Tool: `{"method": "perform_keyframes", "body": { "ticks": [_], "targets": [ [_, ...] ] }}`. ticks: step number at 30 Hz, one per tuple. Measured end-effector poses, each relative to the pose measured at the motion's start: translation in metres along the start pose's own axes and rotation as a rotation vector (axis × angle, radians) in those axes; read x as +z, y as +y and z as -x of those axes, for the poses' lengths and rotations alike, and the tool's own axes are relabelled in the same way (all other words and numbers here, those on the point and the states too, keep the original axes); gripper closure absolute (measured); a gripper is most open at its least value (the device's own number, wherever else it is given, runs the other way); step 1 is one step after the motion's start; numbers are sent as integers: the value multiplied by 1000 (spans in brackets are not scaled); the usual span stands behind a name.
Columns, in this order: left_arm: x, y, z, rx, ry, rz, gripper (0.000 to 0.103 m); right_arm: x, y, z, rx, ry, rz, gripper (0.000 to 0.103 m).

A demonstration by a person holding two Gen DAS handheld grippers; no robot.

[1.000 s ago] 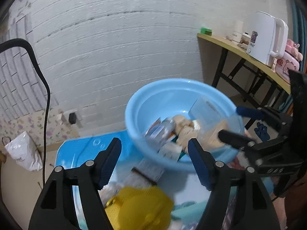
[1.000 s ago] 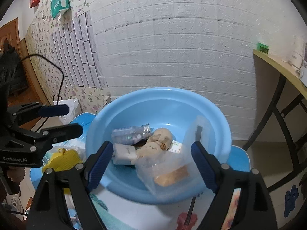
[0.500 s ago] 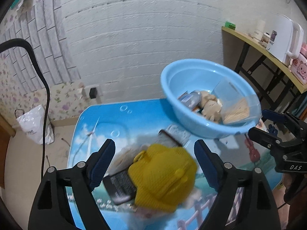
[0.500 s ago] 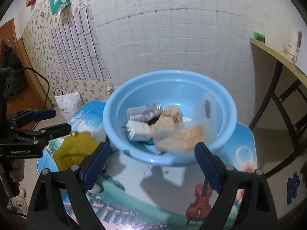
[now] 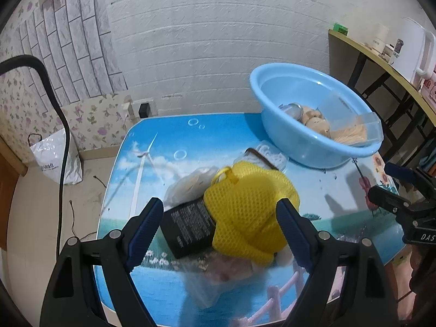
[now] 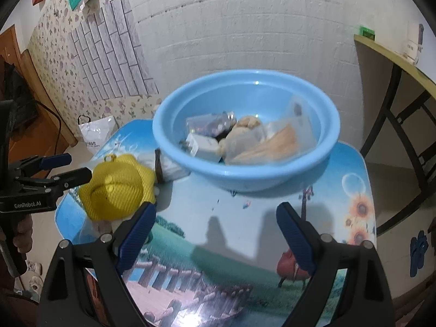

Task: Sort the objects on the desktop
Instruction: 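Withdraw both tools from the basin back over the table, then move the right tool onto the yellow mesh plush and close on it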

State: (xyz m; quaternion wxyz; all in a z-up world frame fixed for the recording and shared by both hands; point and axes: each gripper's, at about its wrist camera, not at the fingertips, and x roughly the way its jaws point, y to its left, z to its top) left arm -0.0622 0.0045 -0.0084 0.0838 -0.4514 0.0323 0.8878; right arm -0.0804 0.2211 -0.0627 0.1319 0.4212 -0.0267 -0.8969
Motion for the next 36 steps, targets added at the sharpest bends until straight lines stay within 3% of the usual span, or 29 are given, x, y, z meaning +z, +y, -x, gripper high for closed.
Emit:
{"method": "perform_keyframes", "body": {
  "ticks": [36],
  "targets": [
    [-34,34,-13,-20,38,63,18,-20,32,-18,45,83,29,11]
  ]
}}
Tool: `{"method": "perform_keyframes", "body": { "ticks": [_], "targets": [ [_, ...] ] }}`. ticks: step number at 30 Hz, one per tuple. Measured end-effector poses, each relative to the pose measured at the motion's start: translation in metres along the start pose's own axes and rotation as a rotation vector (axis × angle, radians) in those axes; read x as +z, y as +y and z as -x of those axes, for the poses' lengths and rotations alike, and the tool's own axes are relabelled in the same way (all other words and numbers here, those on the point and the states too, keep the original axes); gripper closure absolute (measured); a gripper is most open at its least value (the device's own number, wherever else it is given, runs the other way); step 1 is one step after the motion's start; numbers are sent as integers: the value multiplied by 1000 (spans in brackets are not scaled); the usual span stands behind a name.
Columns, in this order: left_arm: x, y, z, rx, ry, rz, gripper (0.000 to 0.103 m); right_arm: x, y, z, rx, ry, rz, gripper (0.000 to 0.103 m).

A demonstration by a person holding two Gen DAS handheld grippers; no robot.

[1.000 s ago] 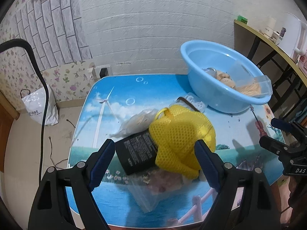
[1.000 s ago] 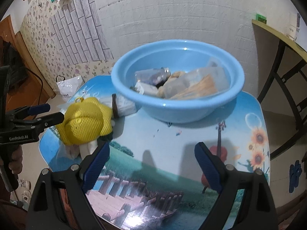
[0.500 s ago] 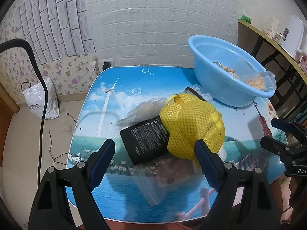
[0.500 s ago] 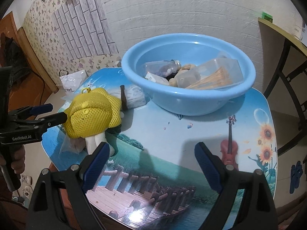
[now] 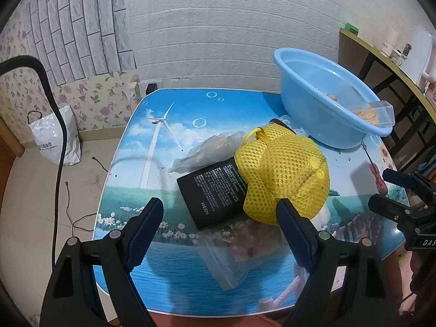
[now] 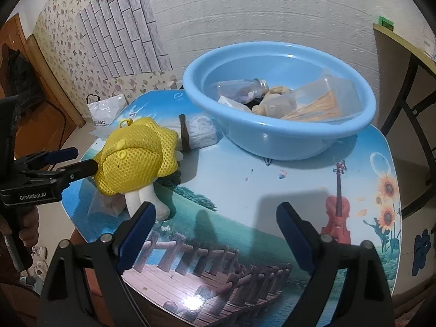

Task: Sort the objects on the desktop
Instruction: 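Move the right tool onto the yellow mesh plush and close on it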

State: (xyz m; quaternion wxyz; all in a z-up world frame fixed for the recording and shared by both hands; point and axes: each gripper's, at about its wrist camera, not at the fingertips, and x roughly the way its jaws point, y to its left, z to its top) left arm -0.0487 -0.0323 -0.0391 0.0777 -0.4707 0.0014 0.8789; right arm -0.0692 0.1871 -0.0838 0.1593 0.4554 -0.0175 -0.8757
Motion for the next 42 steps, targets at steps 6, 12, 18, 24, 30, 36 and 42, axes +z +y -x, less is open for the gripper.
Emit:
{"method": "perform_keyframes", "body": {
  "ticks": [6,12,18,24,30,36,42],
  "targets": [
    [-3,7,-2,-26,-5,6,18,0,8,-3,8,5,5,11],
    [-6,14,-5,-36,1,8,18,2,15,-8,13,15,14,11],
    [-7,23,-5,-72,-2,17,18,5,24,-10,40,4,16,11],
    [-8,27,-6,-94,-8,5,18,7,33,-12,47,0,27,11],
    [-10,31,-8,-102,-6,0,18,8,35,-15,51,11,18,11],
    [-12,32,-7,-127,-17,-30,18,10,38,-15,74,-2,-1,11],
    [-13,37,-10,-136,-13,-29,18,10,42,-19,64,7,6,11]
  ]
}}
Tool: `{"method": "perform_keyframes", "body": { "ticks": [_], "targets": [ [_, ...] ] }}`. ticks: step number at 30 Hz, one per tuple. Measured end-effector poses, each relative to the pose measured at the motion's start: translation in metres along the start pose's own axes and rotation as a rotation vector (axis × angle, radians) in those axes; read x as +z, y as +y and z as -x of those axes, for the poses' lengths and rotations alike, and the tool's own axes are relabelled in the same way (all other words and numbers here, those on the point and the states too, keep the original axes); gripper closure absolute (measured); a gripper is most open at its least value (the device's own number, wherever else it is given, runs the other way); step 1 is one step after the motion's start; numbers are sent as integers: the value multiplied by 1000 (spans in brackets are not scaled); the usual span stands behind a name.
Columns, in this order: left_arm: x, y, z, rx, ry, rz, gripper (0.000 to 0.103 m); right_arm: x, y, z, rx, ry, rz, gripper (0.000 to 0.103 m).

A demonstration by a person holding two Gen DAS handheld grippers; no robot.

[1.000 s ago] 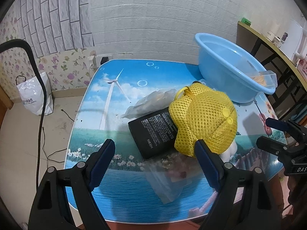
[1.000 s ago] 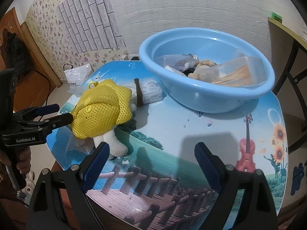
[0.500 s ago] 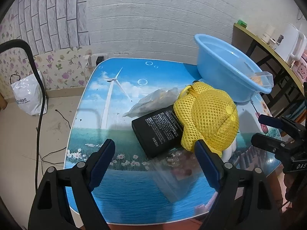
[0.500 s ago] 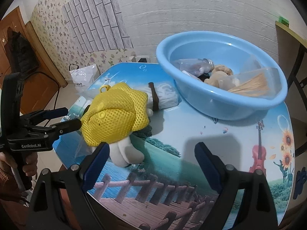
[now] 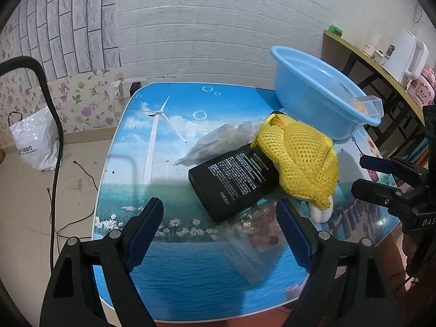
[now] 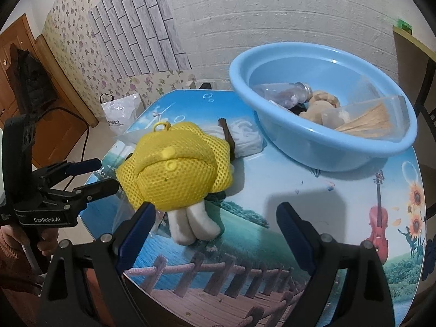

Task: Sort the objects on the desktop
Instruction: 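Move the right tool onto the yellow mesh plush and close on it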

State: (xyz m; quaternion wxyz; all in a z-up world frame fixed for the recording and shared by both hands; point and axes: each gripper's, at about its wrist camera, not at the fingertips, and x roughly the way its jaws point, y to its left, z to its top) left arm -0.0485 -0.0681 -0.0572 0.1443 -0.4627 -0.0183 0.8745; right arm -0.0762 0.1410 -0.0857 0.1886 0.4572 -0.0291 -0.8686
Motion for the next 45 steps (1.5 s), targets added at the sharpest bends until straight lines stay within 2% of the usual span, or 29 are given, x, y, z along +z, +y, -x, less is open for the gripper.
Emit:
{"method": "perform_keyframes", "body": {
  "ticks": [27,45],
  "targets": [
    [-1,13,-10,-43,-1,18,18,3,10,-6,3,0,4,12],
    [-1,6,-16,-62,8,5,18,6,13,-6,64,-30,14,15]
  ]
}}
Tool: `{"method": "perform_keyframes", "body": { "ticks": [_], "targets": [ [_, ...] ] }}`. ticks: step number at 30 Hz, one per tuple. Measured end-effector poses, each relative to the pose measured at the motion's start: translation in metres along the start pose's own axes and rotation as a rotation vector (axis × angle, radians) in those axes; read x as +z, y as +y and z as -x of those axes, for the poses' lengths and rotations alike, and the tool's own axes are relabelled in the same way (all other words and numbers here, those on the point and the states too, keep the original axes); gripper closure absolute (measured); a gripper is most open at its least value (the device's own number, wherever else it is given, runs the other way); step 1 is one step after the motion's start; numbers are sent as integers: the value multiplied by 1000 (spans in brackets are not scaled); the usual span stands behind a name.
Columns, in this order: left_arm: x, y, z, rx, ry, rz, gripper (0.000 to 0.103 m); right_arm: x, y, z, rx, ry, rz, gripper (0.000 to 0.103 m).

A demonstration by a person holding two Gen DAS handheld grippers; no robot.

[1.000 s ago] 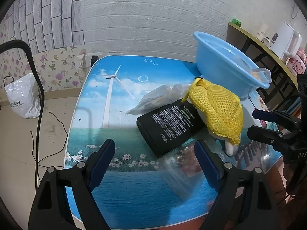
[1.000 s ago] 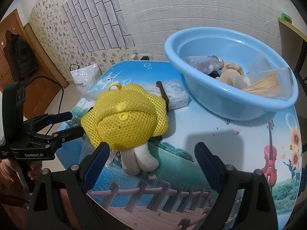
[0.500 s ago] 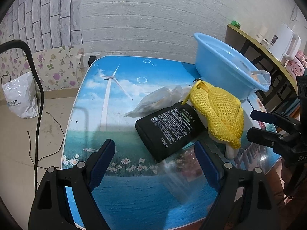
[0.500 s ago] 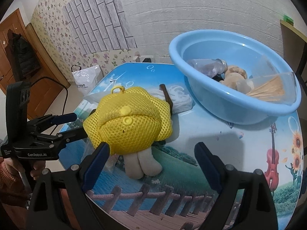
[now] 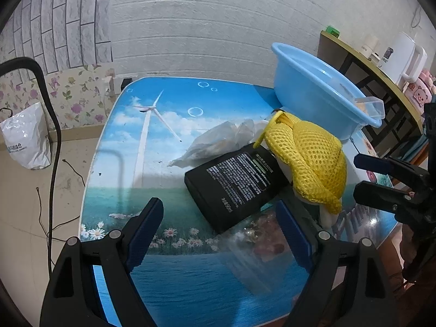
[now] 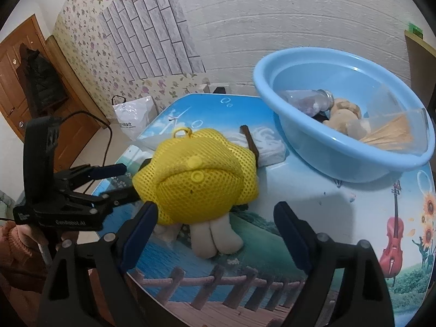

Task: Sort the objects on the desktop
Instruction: 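Move the right tool onto the yellow mesh plush and close on it, then lift the yellow plush with the right tool while the left tool grasps the clear food bag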

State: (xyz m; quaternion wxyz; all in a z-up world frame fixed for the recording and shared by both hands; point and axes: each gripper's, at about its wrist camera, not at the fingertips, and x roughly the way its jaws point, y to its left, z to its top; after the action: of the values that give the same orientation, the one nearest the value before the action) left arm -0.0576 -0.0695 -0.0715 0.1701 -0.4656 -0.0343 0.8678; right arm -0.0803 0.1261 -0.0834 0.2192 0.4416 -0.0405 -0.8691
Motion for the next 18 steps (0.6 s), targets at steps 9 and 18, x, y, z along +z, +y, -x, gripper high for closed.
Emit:
{"method": "perform_keyframes", "body": {
  "ticks": [9,18],
  "targets": [
    [-18,-15,10,-45,32,-34,18,8,4,-11,17,16,-16,15],
    [-34,-32,-3,-55,61,-64,18,9,20,-28,16,58,32,19]
  ]
}}
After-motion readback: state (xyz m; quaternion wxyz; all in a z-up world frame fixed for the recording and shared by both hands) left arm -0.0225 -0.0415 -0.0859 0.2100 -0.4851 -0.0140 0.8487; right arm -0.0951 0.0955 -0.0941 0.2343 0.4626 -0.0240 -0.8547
